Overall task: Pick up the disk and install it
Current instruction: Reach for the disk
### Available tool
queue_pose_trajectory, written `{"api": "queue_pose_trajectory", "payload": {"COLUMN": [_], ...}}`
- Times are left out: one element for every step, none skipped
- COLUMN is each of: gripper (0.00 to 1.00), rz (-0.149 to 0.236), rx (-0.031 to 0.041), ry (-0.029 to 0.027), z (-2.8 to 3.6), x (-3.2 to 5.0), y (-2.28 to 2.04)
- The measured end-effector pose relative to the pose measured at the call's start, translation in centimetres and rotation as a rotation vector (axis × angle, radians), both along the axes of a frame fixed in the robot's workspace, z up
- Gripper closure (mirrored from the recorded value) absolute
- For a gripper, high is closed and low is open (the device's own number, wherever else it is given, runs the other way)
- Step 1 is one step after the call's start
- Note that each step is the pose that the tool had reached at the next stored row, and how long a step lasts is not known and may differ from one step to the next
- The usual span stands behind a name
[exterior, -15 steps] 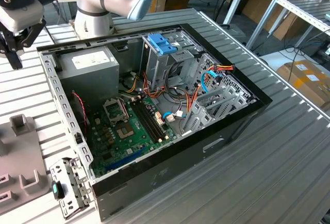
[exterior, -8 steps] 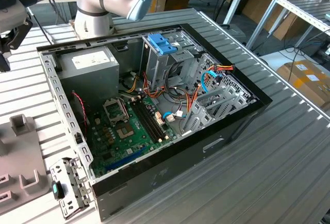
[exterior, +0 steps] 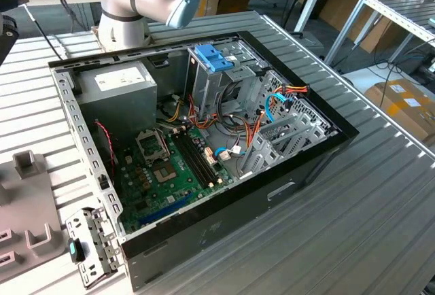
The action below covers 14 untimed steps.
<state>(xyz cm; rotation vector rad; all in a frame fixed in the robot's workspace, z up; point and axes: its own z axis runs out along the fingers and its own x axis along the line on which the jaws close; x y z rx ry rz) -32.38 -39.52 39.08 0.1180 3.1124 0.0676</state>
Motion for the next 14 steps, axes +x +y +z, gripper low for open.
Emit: {"api": "queue_pose_trajectory", "payload": {"gripper": [0.89, 0.89, 0.89, 0.89, 0.89, 0.89, 0.89, 0.89, 0.89, 0.89, 0.89, 0.89, 0.89, 0.89], "rz": [0.0, 0.0, 0.0, 0.0, 0.0, 0.0, 0.0, 0.0, 0.0, 0.0, 0.0, 0.0, 0.0, 0.0], "rx": [0.0, 0.0, 0.0, -0.0001, 0.0, 0.0, 0.0, 0.0, 0.0, 0.0, -0.0001, 0.0, 0.0, 0.0], "ry": [0.0001, 0.0, 0.0, 0.0001, 0.0001, -0.0001, 0.0001, 0.0001, 0.0, 0.0001, 0.0001, 0.0001, 0.0, 0.0], "z": [0.0, -0.01, -0.01, -0.01, -0.02, -0.03, -0.03, -0.04, -0.05, -0.06, -0.06, -0.07, -0.09, -0.09], "x": [-0.46, -0.87, -1.19, -1.43, -1.75, -1.99, -2.52, -3.2, -3.68, -4.27, -4.68, -5.16, -5.63, -5.91], "y": [0.0, 0.0, 0.0, 0.0, 0.0, 0.0, 0.0, 0.0, 0.0, 0.0, 0.0, 0.0, 0.0, 0.0]}}
